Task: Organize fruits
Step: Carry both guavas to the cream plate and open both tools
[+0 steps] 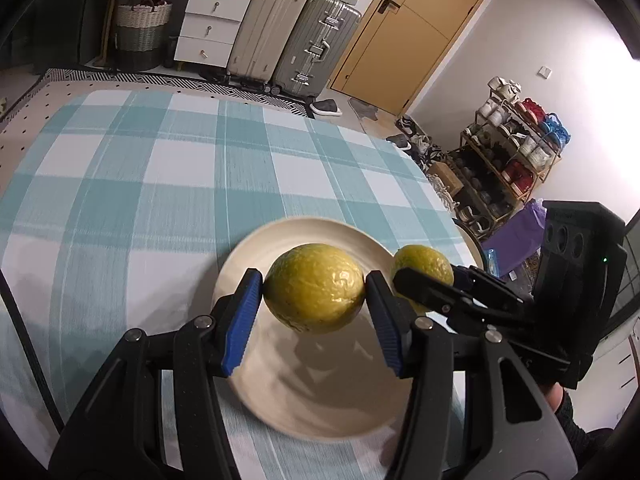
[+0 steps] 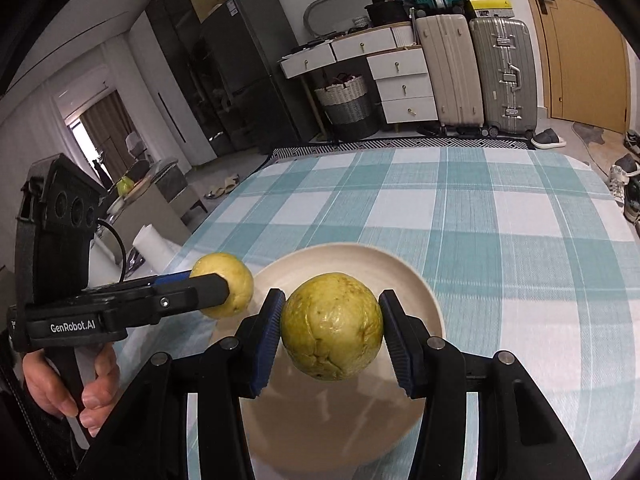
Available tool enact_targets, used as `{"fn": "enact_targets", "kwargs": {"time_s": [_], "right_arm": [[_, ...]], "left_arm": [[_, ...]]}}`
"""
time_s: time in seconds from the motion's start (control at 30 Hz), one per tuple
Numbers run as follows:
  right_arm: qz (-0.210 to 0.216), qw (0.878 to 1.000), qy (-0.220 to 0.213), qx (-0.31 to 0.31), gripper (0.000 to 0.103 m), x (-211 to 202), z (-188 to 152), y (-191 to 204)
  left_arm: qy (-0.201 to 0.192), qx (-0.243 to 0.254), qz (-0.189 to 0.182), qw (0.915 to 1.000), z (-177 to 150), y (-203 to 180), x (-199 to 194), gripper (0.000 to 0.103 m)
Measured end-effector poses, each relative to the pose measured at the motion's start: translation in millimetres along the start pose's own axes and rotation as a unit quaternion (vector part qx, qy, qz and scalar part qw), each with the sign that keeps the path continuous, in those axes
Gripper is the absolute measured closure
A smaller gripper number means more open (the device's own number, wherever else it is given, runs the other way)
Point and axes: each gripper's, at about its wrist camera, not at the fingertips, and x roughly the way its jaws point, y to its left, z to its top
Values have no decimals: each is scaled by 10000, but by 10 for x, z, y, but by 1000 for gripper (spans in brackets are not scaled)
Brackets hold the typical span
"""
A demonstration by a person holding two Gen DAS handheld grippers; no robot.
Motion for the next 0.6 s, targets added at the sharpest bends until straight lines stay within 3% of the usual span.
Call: {"fn": "enact_targets", "kwargs": {"time_s": [0.2,0.6], "right_arm": [[-29,9999,105,38,54,264,106,-86],[-236,9989,350,-197,53,587,53,-87]], "left_arm": [[204,-124,-214,9995,159,99,313,52],[418,-284,-256,9984,224,202,708,52]]}}
